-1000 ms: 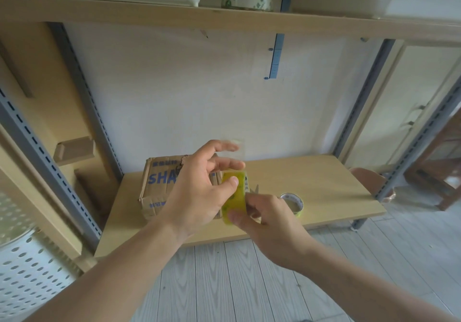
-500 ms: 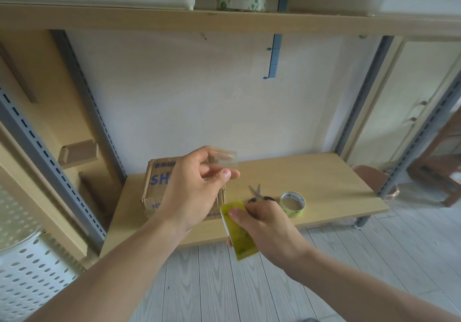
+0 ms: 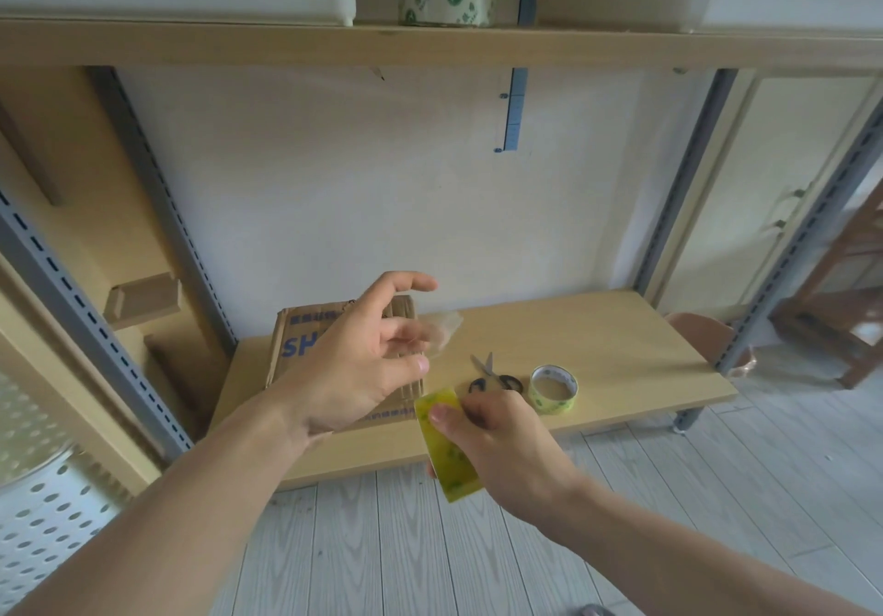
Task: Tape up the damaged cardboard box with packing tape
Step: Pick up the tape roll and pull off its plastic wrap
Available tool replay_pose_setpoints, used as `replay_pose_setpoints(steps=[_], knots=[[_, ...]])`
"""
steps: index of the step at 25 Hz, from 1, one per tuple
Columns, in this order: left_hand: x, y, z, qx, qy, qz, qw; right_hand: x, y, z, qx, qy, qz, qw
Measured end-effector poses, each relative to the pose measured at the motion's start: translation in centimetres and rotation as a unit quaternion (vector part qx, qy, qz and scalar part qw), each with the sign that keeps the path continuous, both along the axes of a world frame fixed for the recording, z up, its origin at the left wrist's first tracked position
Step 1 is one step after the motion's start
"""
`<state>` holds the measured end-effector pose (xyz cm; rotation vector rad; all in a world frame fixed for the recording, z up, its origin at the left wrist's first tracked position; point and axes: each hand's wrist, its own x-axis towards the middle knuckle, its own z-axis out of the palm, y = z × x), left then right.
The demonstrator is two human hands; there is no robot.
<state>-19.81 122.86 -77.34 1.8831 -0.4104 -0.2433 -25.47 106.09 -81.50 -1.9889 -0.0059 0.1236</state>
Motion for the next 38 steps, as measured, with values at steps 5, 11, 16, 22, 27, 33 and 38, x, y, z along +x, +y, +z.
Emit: replay_pose_setpoints(steps=[5,11,16,22,27,33,38], knots=[[0.2,-0.6,-1.3,0.003,-0.073,0.102,0.992,0.1,-0.2,-0.1,-0.005,-0.003,0.011,1.000],[0.3,-1.0,-1.3,-0.085,-0.078,0.153,0.981,0.0,0.2,-0.3,0.006,-0.012,0.023,1.000],[-0.2,-1.7,-1.0,-0.142,-0.032,0.153,0.978,0.2,0.3,-0.5,0.012,-0.021,0.016,1.000],[0.2,-1.9,-1.1,-0.189,-0.011,0.174,0.966,0.3,0.1,-0.7,0.008,-0.031,0.013,0.999],[0.2,-1.9,-1.3,-0.170,-0.061,0.149,0.972,1.0,-1.2,-0.9,-0.018,-0.050,0.016,0.998],[1.6,-1.6,-2.1,-0.152,-0.082,0.148,0.974,2.9,-2.4,-2.1,-0.009,-0.026,0.030,0.999],[2.9,-1.5,-2.7,-0.110,-0.105,0.149,0.977,6.7,-3.8,-4.3,-0.074,0.006,-0.054,0.996]])
